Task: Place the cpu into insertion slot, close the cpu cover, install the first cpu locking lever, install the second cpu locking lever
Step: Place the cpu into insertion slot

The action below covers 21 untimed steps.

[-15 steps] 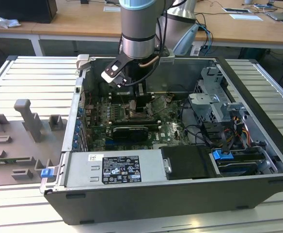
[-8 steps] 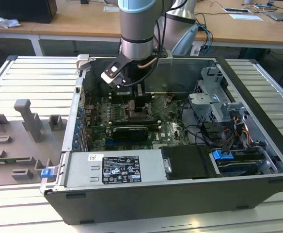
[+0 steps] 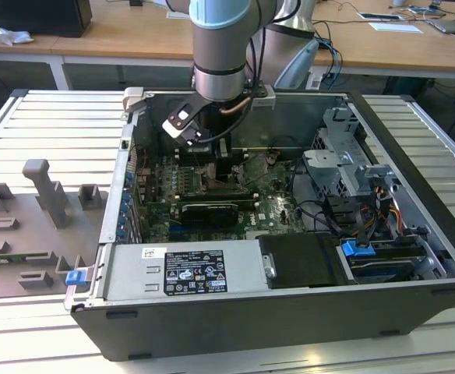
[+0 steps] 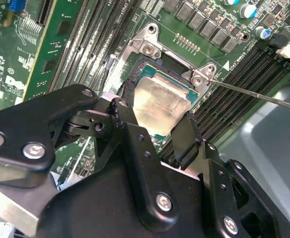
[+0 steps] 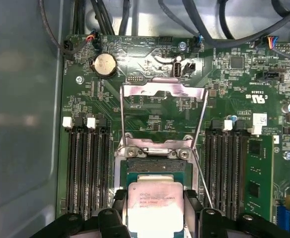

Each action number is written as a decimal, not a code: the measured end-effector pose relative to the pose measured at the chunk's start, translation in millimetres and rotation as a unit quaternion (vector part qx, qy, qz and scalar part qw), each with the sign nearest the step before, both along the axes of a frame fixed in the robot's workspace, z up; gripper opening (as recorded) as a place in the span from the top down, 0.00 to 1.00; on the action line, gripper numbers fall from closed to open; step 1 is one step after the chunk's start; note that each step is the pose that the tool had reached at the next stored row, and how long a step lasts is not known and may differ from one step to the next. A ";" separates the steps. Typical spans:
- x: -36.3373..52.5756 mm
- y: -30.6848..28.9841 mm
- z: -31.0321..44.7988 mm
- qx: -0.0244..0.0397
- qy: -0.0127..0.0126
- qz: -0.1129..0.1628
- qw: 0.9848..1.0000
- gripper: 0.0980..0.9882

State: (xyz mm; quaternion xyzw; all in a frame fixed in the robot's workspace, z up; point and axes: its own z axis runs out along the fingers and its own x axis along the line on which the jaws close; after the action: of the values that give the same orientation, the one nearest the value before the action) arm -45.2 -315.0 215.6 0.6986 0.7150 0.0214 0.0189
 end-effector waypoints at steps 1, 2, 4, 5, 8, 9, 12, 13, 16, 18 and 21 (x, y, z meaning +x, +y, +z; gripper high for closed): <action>-0.1 0.1 -1.5 0.000 0.000 -0.004 1.000 0.50; 0.0 0.0 -2.5 0.000 0.000 -0.005 1.000 0.50; 0.1 0.1 -4.3 0.000 0.000 -0.009 1.000 0.50; 0.2 0.0 -4.9 0.000 0.000 -0.010 1.000 0.50; 0.5 0.1 -6.9 0.000 0.000 -0.010 1.000 0.50; 0.5 0.1 -7.8 0.000 0.000 -0.010 1.000 0.50; 1.0 0.1 -9.8 0.000 0.000 -0.010 1.000 0.50; 1.3 0.1 -10.8 0.000 0.000 -0.010 1.000 0.50; 2.1 0.1 -12.5 0.000 0.000 -0.011 1.000 0.50; 2.5 0.1 -13.2 0.000 0.000 -0.012 1.000 0.50; 3.2 0.1 -14.6 0.000 0.000 -0.013 1.000 0.50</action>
State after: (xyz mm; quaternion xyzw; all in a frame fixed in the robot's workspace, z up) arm -42.0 -314.9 201.0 0.7078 0.7058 0.0212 0.0192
